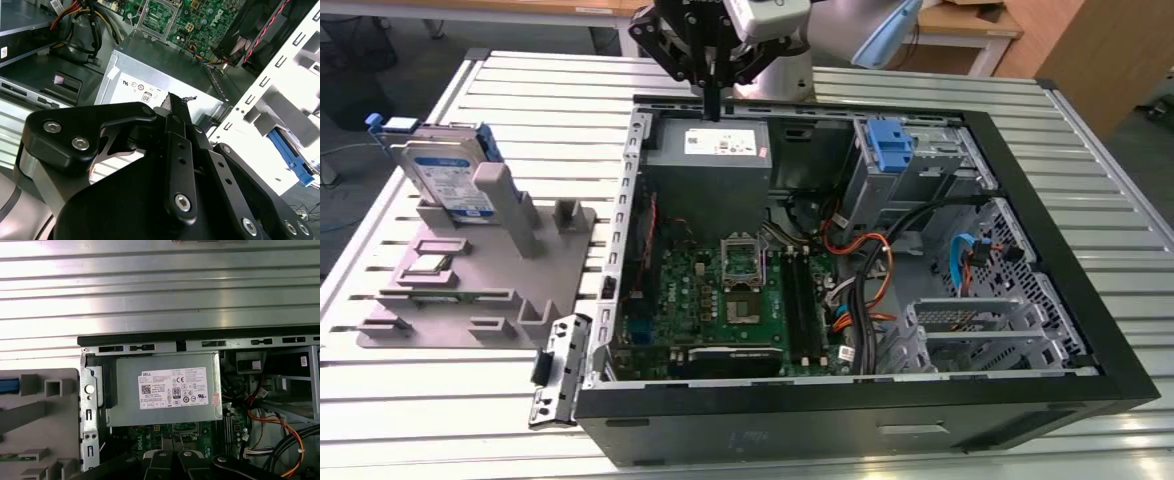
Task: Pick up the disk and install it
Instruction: 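Reach for the disk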
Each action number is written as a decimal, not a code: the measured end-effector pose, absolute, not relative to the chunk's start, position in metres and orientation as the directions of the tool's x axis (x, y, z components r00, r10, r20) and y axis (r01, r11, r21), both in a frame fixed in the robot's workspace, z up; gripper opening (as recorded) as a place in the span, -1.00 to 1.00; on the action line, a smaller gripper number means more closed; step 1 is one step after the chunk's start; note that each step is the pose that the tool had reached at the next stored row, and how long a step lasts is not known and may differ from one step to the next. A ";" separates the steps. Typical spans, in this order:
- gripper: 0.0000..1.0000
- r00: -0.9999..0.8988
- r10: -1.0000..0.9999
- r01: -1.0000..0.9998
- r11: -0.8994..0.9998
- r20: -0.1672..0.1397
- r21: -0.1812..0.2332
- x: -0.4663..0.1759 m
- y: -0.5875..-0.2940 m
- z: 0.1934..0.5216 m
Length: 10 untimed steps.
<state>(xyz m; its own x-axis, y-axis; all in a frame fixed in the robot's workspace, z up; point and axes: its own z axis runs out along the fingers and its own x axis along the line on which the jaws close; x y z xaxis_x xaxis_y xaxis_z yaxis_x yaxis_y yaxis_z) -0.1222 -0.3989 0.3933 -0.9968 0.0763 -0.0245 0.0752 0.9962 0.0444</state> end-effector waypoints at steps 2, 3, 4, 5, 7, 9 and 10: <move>-0.79 -0.997 0.076 0.075 0.996 -0.025 0.044 -0.124 -0.399 0.393; -0.79 -0.997 0.076 0.075 0.996 -0.024 0.044 -0.126 -0.399 0.393; -0.79 -0.997 0.076 0.075 0.996 -0.024 0.044 -0.127 -0.399 0.393; -0.79 -0.997 0.076 0.075 0.996 -0.024 0.044 -0.129 -0.399 0.393; -0.79 -0.997 0.076 0.075 0.996 -0.024 0.044 -0.132 -0.399 0.393; -0.79 -0.997 0.076 0.075 0.996 -0.025 0.044 -0.136 -0.399 0.393; -0.79 -0.997 0.076 0.075 0.996 -0.024 0.044 -0.138 -0.399 0.393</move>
<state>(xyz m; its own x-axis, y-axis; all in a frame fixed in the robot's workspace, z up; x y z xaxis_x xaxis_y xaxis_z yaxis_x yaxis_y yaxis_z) -0.1375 -0.3989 0.3930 -0.9968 0.0763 -0.0245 0.0751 0.9962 0.0444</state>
